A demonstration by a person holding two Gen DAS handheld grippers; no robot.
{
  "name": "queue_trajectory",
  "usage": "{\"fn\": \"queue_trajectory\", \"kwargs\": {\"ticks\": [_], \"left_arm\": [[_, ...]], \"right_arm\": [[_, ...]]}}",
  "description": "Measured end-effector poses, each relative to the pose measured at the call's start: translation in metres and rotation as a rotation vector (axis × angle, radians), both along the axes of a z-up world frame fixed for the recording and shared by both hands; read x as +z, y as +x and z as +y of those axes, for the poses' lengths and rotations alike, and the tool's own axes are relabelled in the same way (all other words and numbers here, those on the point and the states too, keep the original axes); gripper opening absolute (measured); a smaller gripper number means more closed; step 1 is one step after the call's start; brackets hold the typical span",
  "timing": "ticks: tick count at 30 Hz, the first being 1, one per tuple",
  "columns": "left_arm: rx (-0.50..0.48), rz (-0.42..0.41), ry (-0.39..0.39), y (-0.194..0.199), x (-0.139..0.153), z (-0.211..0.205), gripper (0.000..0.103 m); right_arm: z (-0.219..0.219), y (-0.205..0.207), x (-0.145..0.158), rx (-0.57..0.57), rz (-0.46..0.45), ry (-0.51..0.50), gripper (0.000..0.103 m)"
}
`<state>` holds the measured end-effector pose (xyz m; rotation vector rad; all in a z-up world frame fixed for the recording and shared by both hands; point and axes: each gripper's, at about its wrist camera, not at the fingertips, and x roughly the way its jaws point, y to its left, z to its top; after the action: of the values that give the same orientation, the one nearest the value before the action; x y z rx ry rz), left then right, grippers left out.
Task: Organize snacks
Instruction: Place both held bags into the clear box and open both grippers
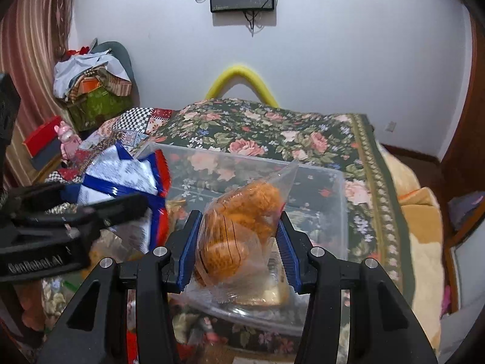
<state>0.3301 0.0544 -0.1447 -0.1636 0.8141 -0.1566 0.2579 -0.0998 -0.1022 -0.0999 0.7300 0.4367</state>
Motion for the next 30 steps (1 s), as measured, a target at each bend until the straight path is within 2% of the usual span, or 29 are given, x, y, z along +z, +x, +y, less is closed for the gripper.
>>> {"fn": "queue_trajectory", "kwargs": {"ticks": [6,10,15,27,30], "left_arm": [[-0.005,0.038,0.001,0.010,-0.012,0.000,0.062],[-0.008,0.075,-0.007,0.013,-0.021,0.002,0.062],[0.000,0.081,-0.022,0.009,-0.022,0.005,0.062],[-0.001,-0.017,0.056,-0.030,0.019,0.004,0.067],[0.000,-0.040,0.055,-0.044,0.031,0.007,0.068]], "right_arm": [[0.002,0.009,-0.006,0.005,0.015,-0.009,0.044],[0.005,0.012,-0.010,0.015,0.024,-0.031,0.039],[0.008,0.012,-0.013,0.027,0.027,-0.057,0.039],[-0.004,-0.004,0.004,0.009,0.022,-0.062,0.041],[-0.010,-0.013,0.014,0.004,0.008,-0.050,0.048]]}}
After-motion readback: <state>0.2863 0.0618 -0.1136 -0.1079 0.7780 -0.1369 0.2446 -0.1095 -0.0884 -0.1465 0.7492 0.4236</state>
